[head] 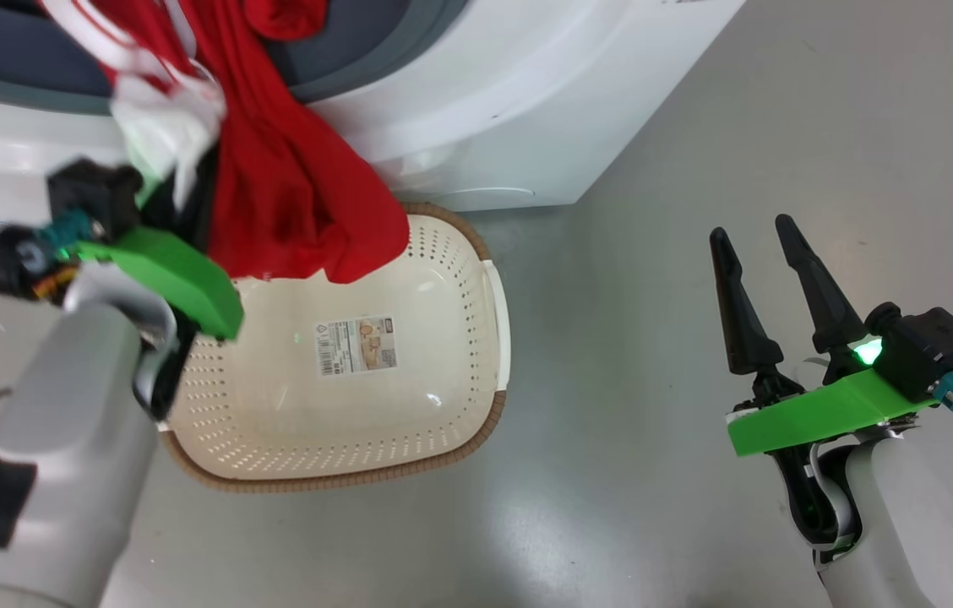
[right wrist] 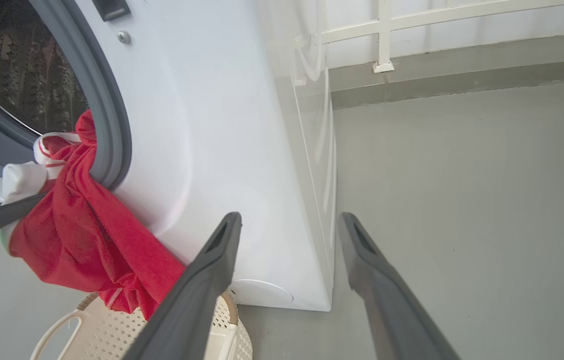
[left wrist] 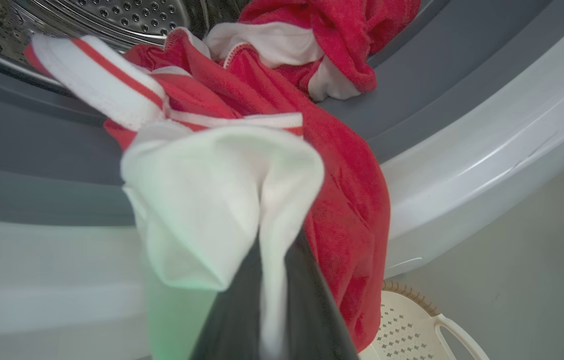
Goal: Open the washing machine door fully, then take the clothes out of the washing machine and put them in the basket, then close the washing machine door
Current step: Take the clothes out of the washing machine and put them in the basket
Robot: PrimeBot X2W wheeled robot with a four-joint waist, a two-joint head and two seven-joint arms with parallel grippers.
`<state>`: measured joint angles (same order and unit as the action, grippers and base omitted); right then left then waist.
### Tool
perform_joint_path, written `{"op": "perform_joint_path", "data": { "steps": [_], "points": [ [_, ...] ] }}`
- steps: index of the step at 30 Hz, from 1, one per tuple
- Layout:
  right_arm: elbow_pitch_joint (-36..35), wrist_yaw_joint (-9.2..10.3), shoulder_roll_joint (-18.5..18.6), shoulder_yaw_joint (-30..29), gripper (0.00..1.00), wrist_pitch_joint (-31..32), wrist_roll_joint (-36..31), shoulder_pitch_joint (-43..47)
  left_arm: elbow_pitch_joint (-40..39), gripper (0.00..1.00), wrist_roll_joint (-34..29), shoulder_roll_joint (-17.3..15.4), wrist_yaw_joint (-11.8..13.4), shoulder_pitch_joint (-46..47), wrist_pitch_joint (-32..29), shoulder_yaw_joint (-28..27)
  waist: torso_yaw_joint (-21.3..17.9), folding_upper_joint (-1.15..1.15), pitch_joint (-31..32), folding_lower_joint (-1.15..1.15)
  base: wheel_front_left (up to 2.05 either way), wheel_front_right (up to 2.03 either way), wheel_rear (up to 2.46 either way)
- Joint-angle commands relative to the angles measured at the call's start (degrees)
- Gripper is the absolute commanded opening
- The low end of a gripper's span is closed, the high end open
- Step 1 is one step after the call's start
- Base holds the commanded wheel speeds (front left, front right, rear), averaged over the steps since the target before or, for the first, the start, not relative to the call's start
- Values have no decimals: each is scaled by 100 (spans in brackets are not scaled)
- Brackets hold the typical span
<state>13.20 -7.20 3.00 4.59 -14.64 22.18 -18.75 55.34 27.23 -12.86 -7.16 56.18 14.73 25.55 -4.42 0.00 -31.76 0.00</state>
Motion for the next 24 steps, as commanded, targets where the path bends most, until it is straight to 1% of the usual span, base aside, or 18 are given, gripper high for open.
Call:
{"op": "perform_joint_path", "data": {
  "steps": [1, 8, 13, 19, 24],
  "points": [
    [-104, -29, -13, 116, 100, -36, 30, 173, -142, 0, 27, -221, -33, -245, 19, -83, 39, 0, 36, 0, 0, 0, 0],
    [-82, -29, -13, 117, 100, -36, -9, 215, -1034, 0, -167, -182, 46, -1120, 25, -236, 112, 0, 119, 0, 0, 0, 0],
    [-75, -29, -13, 108, 100, -36, -43, 240, -1471, 0, -337, -136, 97, -1636, 26, -231, 146, 0, 149, 0, 0, 0, 0],
    [-76, -29, -13, 126, 100, -36, -49, 247, -1634, 0, -391, -64, 77, -2052, 26, -159, 154, 0, 152, 0, 0, 0, 0],
    [-76, -29, -13, 141, 100, -36, -43, 242, -1579, 0, -420, 1, 52, -2275, 27, -3, 150, 0, 130, 0, 0, 0, 0]
  ]
}}
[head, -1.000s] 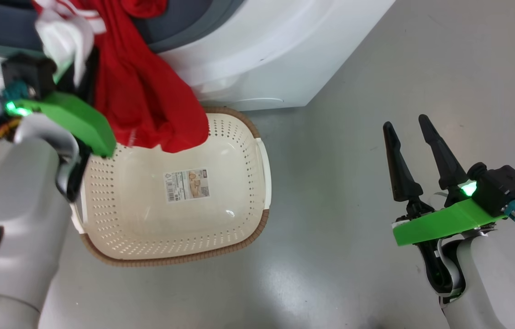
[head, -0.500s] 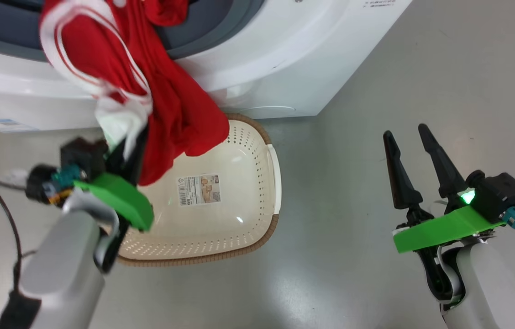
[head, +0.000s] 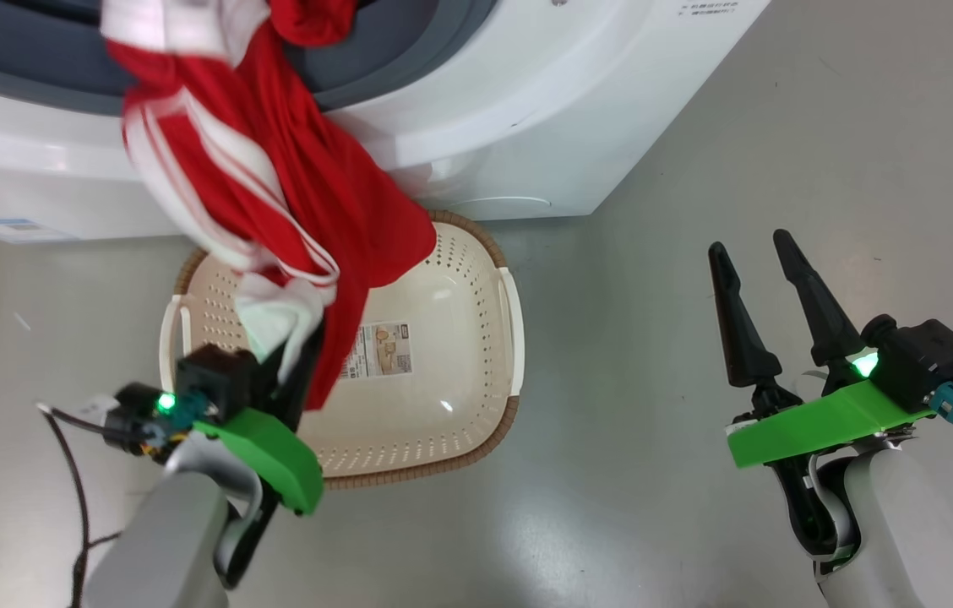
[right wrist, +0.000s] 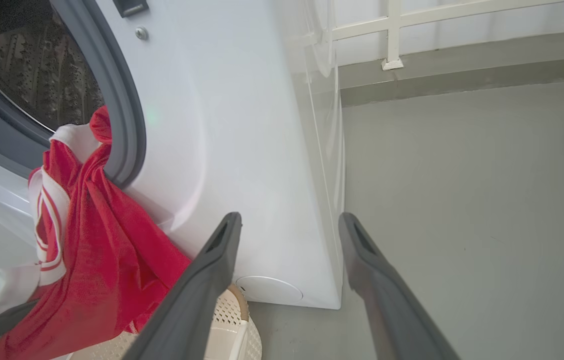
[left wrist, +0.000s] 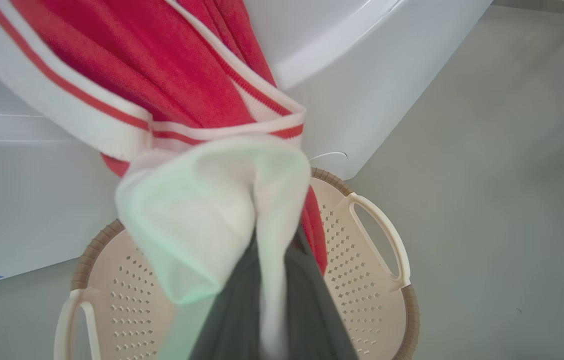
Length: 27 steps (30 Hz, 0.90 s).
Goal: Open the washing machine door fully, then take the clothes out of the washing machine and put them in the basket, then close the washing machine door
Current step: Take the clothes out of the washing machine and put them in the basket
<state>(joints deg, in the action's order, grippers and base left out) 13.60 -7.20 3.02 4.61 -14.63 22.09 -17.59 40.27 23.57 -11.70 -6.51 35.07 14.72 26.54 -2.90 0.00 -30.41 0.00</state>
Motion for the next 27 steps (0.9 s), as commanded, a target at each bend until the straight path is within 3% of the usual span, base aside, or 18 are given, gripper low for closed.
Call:
{"op": "perform_joint_path", "data": {
  "steps": [1, 17, 27],
  "points": [
    [-115, -29, -14, 140, 100, -37, -32, 124, -37, 0, -57, -102, -18, -193, 28, -62, -6, 0, -10, 0, 0, 0, 0],
    [-134, -29, -14, 123, 100, -37, -26, 46, 870, 0, 129, 149, -88, -106, -44, 443, -71, 0, -153, 0, 0, 0, 0],
    [-181, -29, -14, 128, 100, -37, -12, -69, 1592, 0, 496, 175, -96, 413, 18, 701, -133, 0, -388, 0, 0, 0, 0]
  ]
}}
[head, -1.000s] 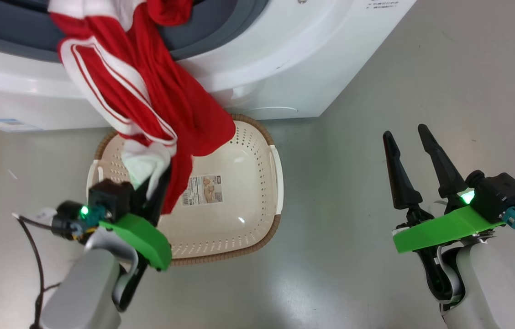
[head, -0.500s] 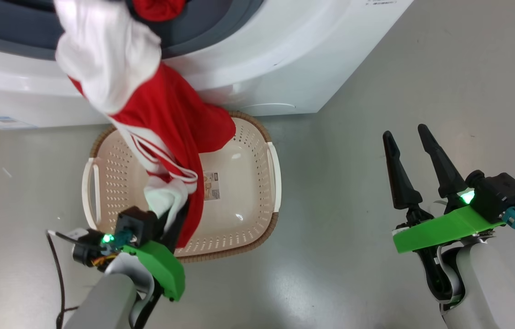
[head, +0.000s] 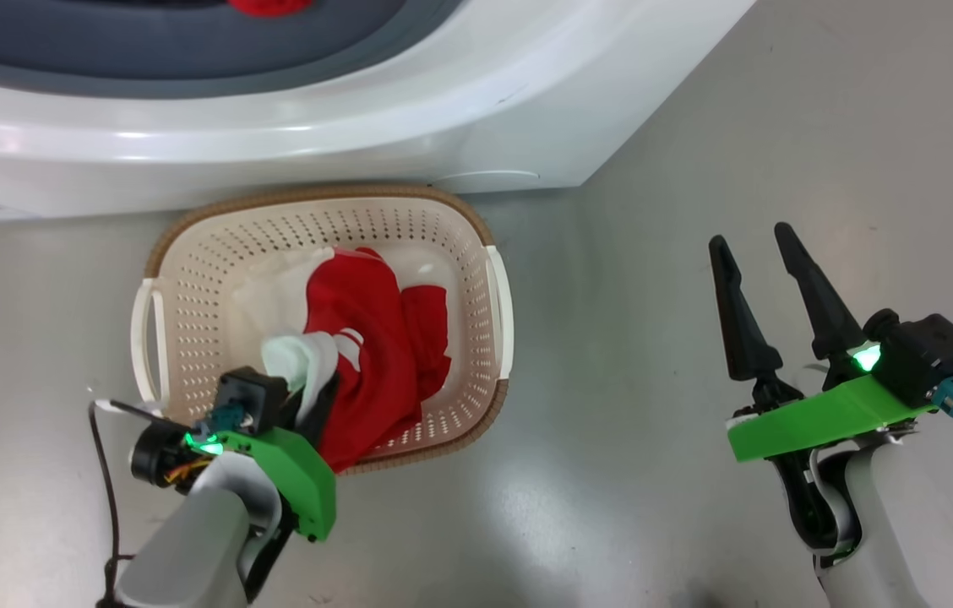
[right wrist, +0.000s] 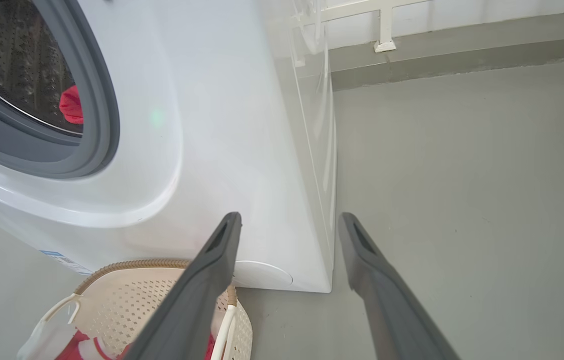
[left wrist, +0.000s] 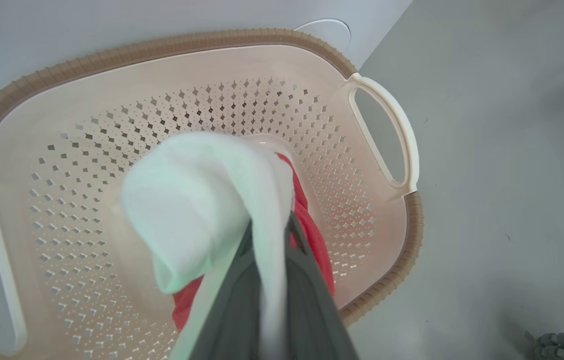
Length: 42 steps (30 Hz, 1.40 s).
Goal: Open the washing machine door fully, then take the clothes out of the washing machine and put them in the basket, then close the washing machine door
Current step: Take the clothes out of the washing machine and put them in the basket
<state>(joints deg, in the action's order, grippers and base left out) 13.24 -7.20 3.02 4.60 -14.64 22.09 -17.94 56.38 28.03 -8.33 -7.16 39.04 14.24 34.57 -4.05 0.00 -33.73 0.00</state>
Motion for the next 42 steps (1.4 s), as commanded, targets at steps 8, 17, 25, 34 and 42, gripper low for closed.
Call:
{"op": "perform_joint_path", "data": {
  "steps": [8, 17, 25, 34, 42],
  "points": [
    [-227, -29, -14, 139, 100, -36, 3, -148, 80, 0, 146, -261, -32, 354, 74, -162, -60, 0, -408, 0, 0, 0, 0],
    [-279, -29, -14, 166, 100, -36, -2, -282, 311, 0, 173, -279, -32, 754, 75, -401, -94, 0, -747, 0, 0, 0, 0],
    [-274, -29, -14, 198, 100, -36, -5, -329, 568, 100, 220, -242, -33, 1003, 75, -443, -107, 0, -808, 0, 0, 0, 0],
    [-196, -29, -14, 199, 100, -36, -7, -292, 421, 100, 276, -264, -33, 928, 75, -499, -72, 0, -613, 0, 0, 0, 0],
    [-116, -29, -14, 168, 100, -36, -55, -195, 132, 100, 275, -248, -33, 707, 75, -799, 3, 0, -243, 0, 0, 0, 0]
  ]
}}
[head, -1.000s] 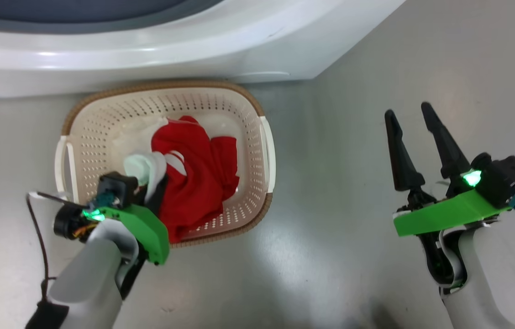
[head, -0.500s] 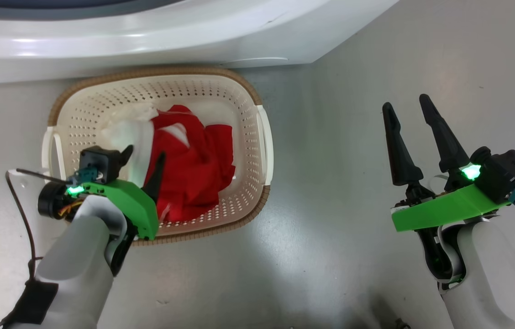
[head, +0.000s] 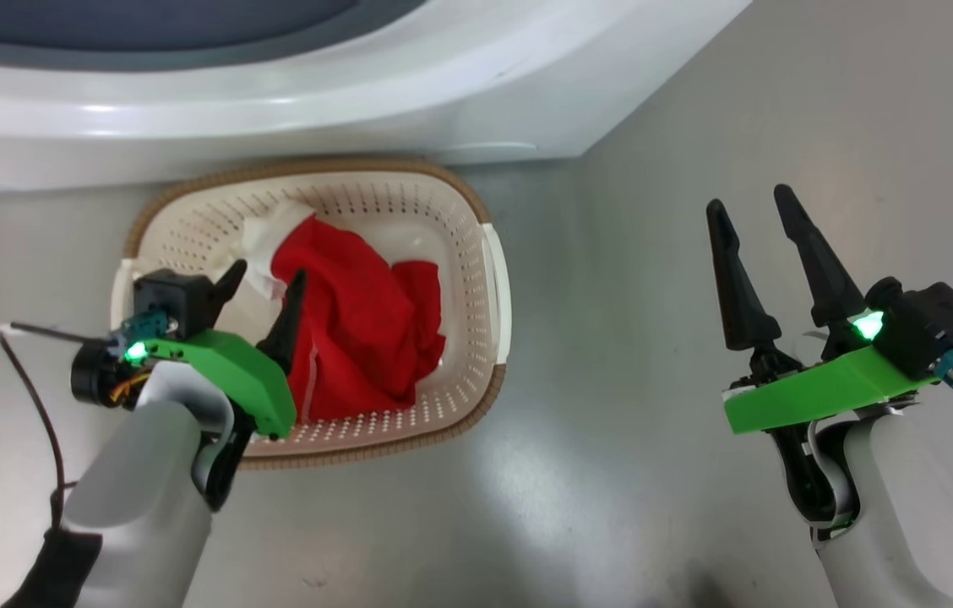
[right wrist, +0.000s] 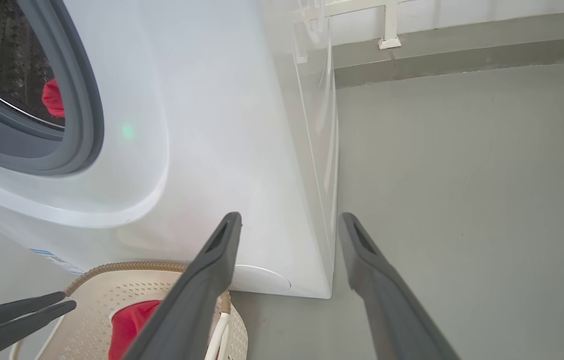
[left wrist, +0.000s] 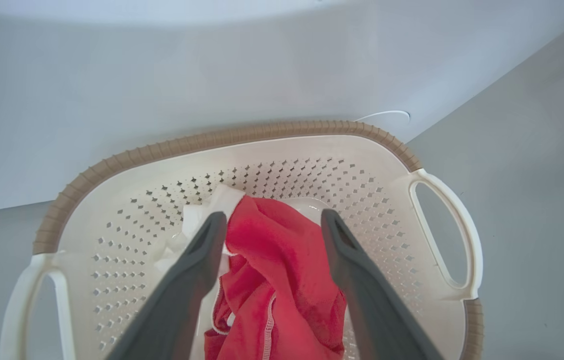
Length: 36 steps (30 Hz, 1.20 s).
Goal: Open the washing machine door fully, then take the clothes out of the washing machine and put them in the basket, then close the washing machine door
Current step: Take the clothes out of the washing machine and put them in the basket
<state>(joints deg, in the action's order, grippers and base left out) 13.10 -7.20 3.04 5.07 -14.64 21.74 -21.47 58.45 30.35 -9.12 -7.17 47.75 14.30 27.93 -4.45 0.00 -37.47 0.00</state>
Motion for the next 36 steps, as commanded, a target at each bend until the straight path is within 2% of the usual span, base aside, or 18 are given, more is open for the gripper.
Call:
{"op": "perform_joint_path", "data": {
  "steps": [1, 19, 36],
  "points": [
    [-88, -29, -16, 115, 100, -36, -31, 175, -140, 100, 25, -167, -32, -204, 70, -194, 56, 0, 197, 0, 0, 0, 0],
    [124, -29, 80, 28, 100, -36, -77, 721, -1796, 100, -965, -18, -32, -1518, 70, -1814, 242, 0, 1516, 0, 0, 0, 0],
    [202, -29, 331, 15, 100, -36, 94, 1331, -3440, 100, -1538, 153, -32, -2918, 70, -2634, 290, 0, 2458, 0, 0, 0, 0]
  ]
}}
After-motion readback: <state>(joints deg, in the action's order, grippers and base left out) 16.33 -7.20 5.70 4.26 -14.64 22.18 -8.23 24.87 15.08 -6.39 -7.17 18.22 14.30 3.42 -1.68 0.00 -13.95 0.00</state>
